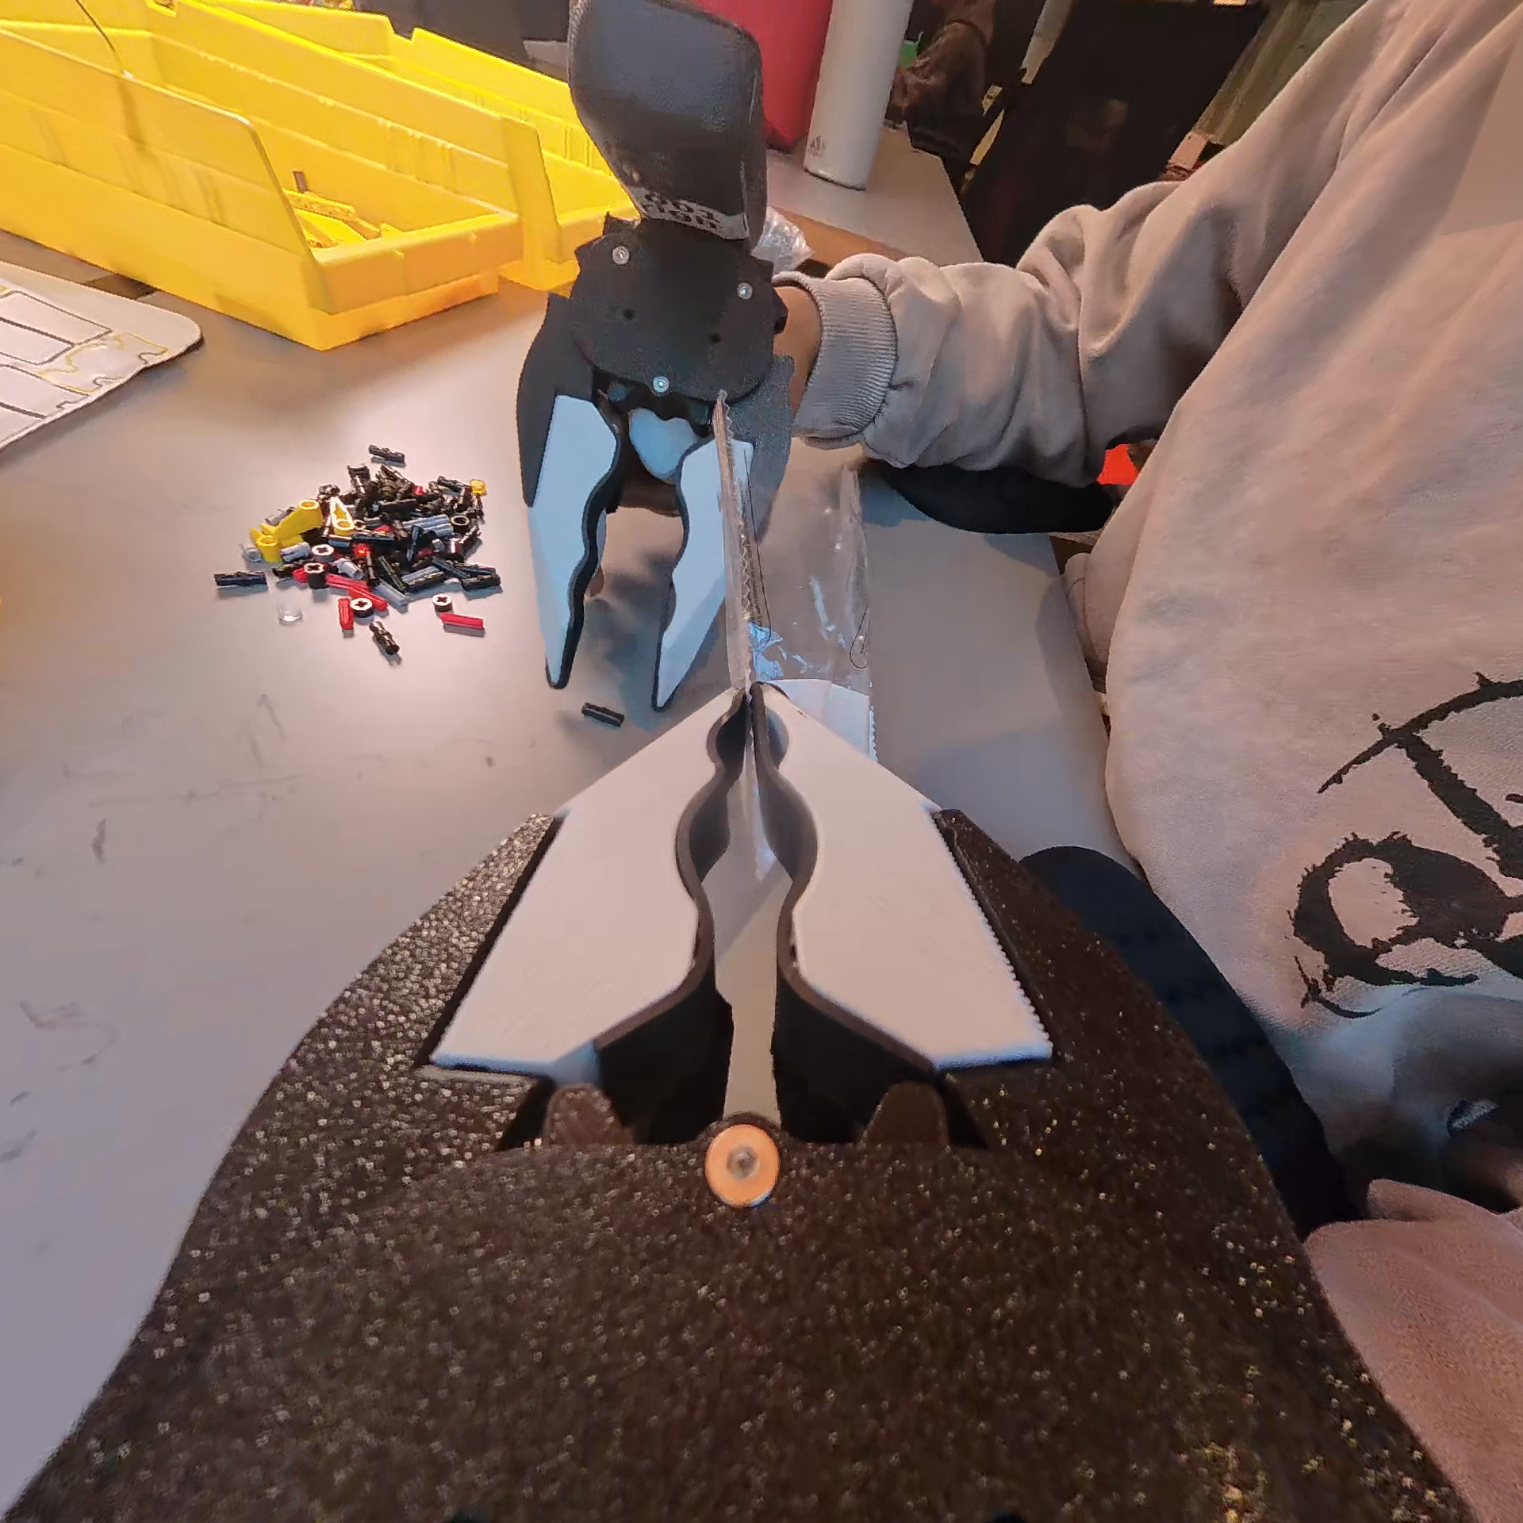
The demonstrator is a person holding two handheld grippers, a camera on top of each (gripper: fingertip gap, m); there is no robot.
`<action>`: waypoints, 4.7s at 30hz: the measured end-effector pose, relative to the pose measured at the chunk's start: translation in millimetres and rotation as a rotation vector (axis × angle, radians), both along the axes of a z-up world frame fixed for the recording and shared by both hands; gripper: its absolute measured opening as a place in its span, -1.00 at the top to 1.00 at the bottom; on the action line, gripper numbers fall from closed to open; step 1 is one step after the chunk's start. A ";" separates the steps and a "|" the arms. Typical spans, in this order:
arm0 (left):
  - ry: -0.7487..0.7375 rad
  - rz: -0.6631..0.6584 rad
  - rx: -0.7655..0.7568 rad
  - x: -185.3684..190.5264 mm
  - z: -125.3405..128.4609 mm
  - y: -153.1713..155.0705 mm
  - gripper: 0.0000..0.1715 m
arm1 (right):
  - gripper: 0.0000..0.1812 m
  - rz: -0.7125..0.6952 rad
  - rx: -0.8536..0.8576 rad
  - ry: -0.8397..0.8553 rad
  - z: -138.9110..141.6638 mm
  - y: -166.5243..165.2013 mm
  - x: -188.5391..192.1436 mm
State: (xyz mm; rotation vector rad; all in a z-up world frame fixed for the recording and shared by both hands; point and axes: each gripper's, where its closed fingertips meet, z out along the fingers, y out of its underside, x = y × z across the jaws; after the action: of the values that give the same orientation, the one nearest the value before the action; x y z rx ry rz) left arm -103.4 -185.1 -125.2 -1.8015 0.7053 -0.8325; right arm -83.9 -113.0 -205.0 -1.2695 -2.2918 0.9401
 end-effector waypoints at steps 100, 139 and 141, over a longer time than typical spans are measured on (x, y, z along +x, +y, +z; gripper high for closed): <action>0.001 0.124 0.022 -8.8 -3.7 28.0 1.00 | 0.80 0.102 0.147 -0.054 0.3 77.7 -38.4; 0.001 0.119 0.024 -5.3 -4.5 32.2 1.00 | 0.77 0.003 0.160 -0.047 10.6 103.1 -34.4; 0.001 0.119 0.023 -5.4 -4.9 32.2 1.00 | 0.78 0.038 0.185 -0.092 6.6 101.6 -39.8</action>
State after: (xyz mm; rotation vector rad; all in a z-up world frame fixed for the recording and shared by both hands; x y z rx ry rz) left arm -108.8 -152.9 -130.1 -1.8048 0.5993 -0.7421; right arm -123.7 -11.4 -198.4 -1.2177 -2.4174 0.6759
